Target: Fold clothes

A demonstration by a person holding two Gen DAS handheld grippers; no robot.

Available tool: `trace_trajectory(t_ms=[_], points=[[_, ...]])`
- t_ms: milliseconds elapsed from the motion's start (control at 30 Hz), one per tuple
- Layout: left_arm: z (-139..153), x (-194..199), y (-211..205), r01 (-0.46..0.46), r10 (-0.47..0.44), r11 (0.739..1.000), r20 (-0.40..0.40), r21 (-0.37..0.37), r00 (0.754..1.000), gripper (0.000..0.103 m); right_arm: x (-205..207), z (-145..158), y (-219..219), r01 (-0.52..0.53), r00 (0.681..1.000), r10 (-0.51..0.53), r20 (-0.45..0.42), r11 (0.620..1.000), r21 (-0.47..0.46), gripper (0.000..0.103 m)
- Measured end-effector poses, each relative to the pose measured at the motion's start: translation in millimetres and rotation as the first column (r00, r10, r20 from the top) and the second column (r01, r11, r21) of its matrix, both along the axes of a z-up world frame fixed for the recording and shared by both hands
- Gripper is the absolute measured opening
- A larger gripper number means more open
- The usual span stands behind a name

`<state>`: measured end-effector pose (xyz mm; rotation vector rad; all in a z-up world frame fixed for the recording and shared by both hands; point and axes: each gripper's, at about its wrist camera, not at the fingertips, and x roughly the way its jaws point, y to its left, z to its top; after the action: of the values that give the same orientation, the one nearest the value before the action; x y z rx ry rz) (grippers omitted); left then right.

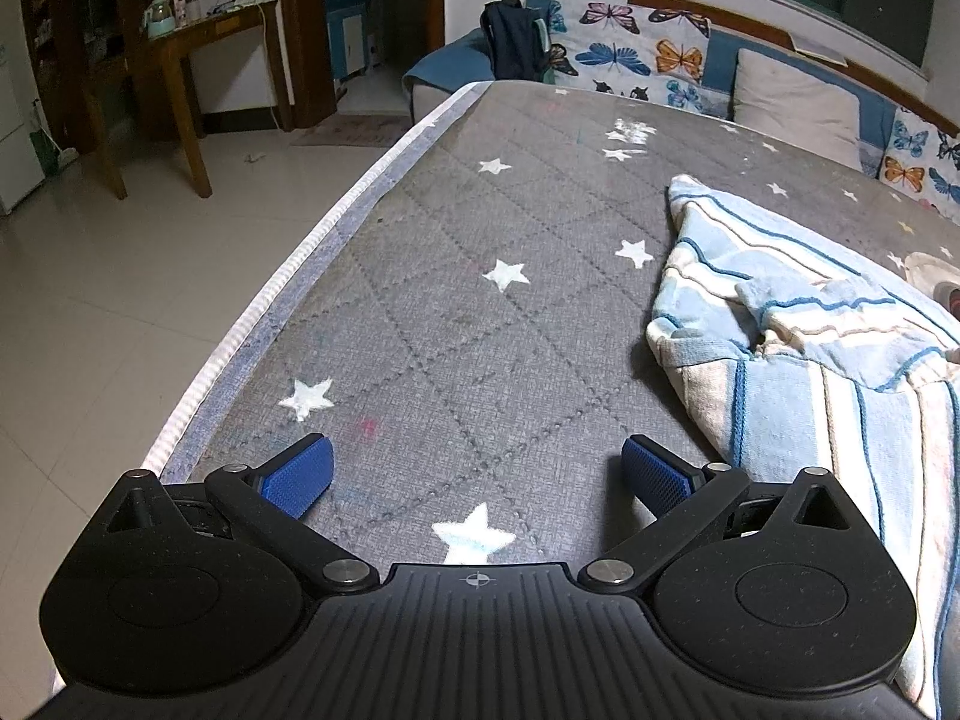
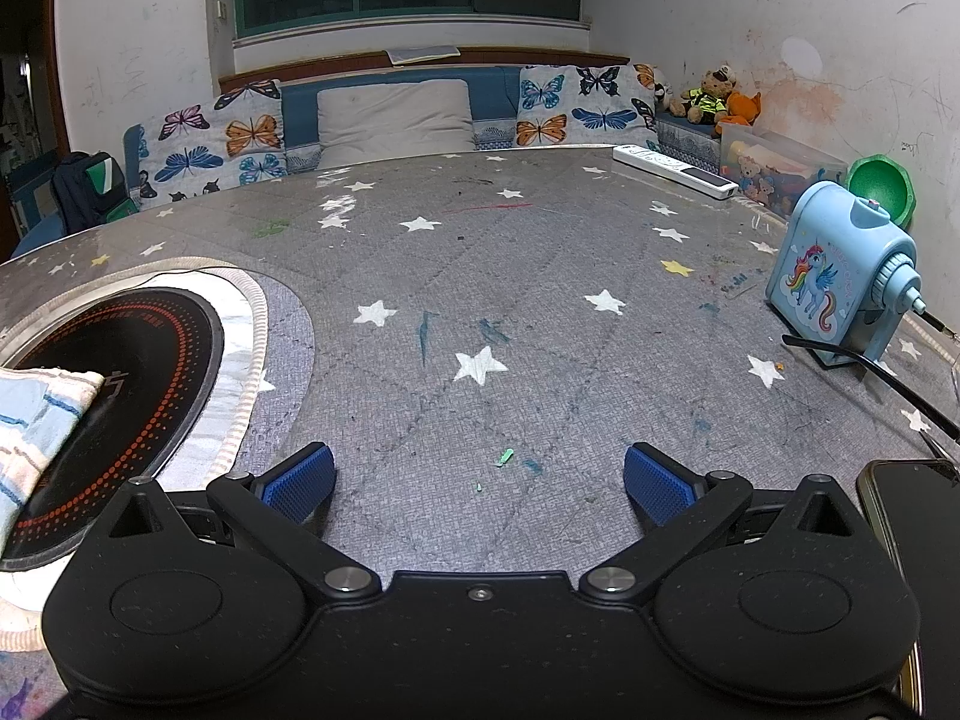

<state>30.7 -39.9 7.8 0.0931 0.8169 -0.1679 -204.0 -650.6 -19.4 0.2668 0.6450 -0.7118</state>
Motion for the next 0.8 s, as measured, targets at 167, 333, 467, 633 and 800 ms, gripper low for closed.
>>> trace_trajectory(t_ms=[167,333,467,633,800], points=[[2.3,1.2,-1.4,0.0,0.0,1.0,-0.005,0.001,1.0,0.103,0.0,0.0,0.0,0.0,1.0,0.0,0.0,1.0,0.0,0.103],[3.8,3.2,-0.9,-0.001,0.001,1.0,-0.007,0.0,1.0,0.103,-0.1,0.0,0.0,0.0,1.0,0.0,0.0,1.0,0.0,0.103],[2.6,2.1,-0.7,-0.002,0.002,1.0,-0.009,0.001,1.0,0.103,-0.1,0.1,0.0,0.0,1.0,0.0,0.0,1.0,0.0,0.103],[2.2,1.9,-0.7,-0.002,0.002,1.0,-0.009,0.001,1.0,0.103,-0.1,0.0,0.0,0.0,1.0,0.0,0.0,1.0,0.0,0.103],[2.8,2.4,-1.0,-0.004,0.004,1.0,-0.009,0.002,1.0,0.103,-0.1,0.0,0.0,0.0,1.0,0.0,0.0,1.0,0.0,0.103]])
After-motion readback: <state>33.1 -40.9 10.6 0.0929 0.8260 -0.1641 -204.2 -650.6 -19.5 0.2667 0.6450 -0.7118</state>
